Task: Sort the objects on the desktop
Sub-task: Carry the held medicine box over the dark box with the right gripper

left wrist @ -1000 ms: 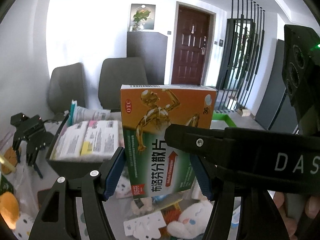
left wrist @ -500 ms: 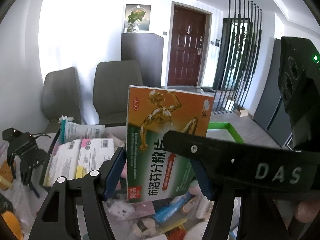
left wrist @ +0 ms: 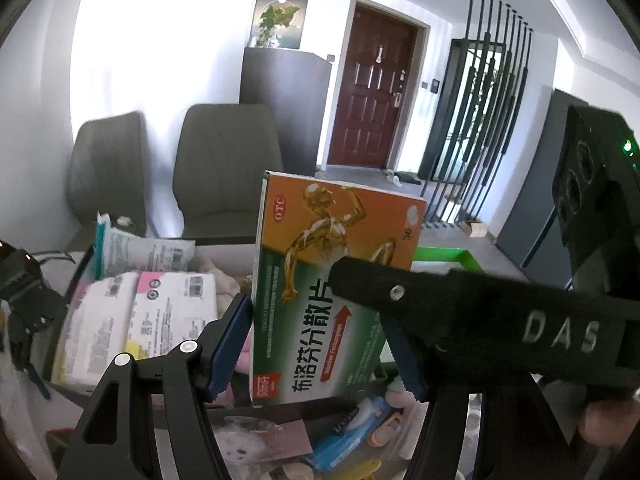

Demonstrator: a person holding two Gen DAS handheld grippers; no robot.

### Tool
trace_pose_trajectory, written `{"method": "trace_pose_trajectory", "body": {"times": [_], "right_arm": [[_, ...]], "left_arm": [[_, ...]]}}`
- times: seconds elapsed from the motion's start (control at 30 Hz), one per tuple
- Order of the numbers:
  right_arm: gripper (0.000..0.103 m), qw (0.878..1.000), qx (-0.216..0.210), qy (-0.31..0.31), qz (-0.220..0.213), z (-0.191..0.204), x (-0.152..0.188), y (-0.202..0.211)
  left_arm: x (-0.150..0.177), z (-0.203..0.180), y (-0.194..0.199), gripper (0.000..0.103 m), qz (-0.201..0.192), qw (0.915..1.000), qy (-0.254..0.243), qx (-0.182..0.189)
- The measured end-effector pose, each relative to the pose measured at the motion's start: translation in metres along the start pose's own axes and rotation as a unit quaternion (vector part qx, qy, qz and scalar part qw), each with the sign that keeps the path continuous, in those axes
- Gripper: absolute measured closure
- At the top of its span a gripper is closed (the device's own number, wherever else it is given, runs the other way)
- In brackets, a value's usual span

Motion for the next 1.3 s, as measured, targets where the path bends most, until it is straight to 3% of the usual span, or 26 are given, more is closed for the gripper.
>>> {"method": "trace_pose_trajectory", "body": {"times": [0.33,0.6,1.07,1.3], "right_arm": [[0.047,1.0,-0.01,-0.013,0.0,-0.011,-0.014,-0.028],[0.047,0.999,-0.034,-0.035,0.01,-0.023,-0.017,-0.058],[0.043,0.999,-0.012,-0.038,0.027,-0.032,-0.02,-0.075],[0.037,0.998,-0.035,-0.027,0.035,-0.028,-0.024,-0.079]], "left_arm": [[-0.004,0.018,-0.018,0.037,-0.009,0.9991,0.028,0.031],[-0.006,0.034,-0.041,0.037,0.016,0.9995,0.027,0.001],[0.008,0.034,-0.063,0.037,0.043,0.9985,0.031,0.012],[0.007,0.045,-0.053,0.037,0.043,0.9977,0.045,0.026]]}}
Point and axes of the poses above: each gripper's, at about its wrist camera, not at the fingertips, and y roughly against the way its jaws point, z to its left, x to its underside, the point moved 9 cm from there along -y, roughly the way its jaws point, and after that the axes turned 12 degrees about z, right-handed, at the moved point
